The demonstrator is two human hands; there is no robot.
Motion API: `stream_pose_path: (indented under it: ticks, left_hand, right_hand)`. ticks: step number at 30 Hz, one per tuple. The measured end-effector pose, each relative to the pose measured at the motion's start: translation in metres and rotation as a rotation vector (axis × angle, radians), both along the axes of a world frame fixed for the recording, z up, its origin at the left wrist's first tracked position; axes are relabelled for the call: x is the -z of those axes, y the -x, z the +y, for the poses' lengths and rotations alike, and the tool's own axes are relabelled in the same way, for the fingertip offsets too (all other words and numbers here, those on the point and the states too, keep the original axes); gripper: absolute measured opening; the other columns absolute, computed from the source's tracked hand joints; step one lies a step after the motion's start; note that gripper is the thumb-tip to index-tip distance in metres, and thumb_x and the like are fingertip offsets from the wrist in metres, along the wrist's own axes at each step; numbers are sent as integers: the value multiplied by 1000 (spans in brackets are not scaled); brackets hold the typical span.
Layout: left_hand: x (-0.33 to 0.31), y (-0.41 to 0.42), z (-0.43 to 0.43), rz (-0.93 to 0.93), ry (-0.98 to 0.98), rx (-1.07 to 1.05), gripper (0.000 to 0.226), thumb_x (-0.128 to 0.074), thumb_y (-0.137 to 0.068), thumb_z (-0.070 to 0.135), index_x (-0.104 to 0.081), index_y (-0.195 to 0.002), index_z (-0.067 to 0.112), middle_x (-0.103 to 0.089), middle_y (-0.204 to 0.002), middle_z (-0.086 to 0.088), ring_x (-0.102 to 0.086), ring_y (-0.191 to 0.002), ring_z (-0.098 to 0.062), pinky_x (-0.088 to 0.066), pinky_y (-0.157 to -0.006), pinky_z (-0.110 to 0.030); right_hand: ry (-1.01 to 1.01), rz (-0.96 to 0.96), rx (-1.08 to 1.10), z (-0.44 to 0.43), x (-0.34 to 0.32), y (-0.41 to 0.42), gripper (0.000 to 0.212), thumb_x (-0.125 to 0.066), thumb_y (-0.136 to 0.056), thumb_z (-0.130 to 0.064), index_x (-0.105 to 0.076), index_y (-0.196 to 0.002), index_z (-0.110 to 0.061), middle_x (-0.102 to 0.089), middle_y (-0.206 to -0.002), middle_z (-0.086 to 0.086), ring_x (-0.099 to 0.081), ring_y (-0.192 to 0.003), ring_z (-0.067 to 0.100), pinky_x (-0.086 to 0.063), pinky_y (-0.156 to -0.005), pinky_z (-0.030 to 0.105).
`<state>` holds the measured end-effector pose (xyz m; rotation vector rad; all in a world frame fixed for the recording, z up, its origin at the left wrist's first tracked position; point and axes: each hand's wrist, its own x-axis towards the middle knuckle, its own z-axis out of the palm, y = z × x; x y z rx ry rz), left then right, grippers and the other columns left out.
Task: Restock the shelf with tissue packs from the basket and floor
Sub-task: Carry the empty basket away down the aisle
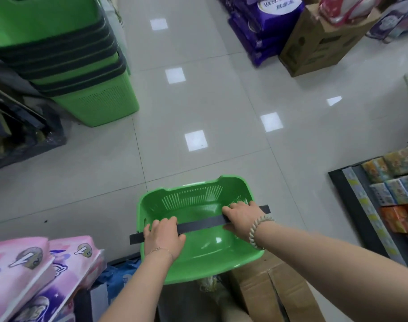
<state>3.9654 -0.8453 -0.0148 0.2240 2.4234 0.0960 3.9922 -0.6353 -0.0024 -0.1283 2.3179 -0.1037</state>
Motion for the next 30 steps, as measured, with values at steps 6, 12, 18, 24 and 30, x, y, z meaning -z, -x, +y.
stream_pose_path:
  ticks: [6, 12, 18, 24, 30]
  left_hand:
    - [-61, 31, 0, 67, -2, 72, 12, -50, -90, 39, -49, -94, 27, -56, -92, 6, -51, -94, -17, -41, -90, -33]
    - [-112, 65, 9, 124, -32, 177, 12, -47, -91, 38, -49, -93, 26, -57, -91, 7, -54, -91, -16, -41, -87, -34]
    - [-170, 106, 23, 199, -57, 291, 11, -46, -91, 37, -44, -88, 27, -55, -88, 7, -51, -81, -16, -37, -76, -32]
    - [-221, 154, 42, 296, -91, 339, 14, -45, -90, 38, -46, -87, 24, -56, -84, 5, -53, -78, -19, -39, -78, -33]
    - [-272, 214, 72, 391, -112, 422, 16, -45, -90, 38, -46, -87, 22, -56, -86, 2, -54, -80, -23, -43, -79, -33]
  right_hand:
    - [39, 126, -6, 8, -49, 20, 28, -39, -97, -43, -47, -106, -18, -57, -103, 3, -54, -98, 24, -40, -89, 43]
    - [45, 222, -37, 21, -102, 41, 23, -36, -99, -37, -44, -108, -17, -56, -105, 3, -53, -96, 24, -42, -91, 45]
    - [-16, 360, -21, 34, -156, 66, 14, -43, -96, -19, -42, -110, -17, -54, -105, 2, -50, -93, 21, -42, -90, 47]
    - [-55, 525, 3, 51, -217, 99, 17, -34, -101, -26, -44, -111, -16, -55, -103, 1, -49, -90, 19, -42, -90, 42]
    - [-64, 650, 17, 83, -267, 148, 19, -37, -100, -29, -47, -111, -17, -55, -101, -2, -47, -85, 15, -42, -90, 35]
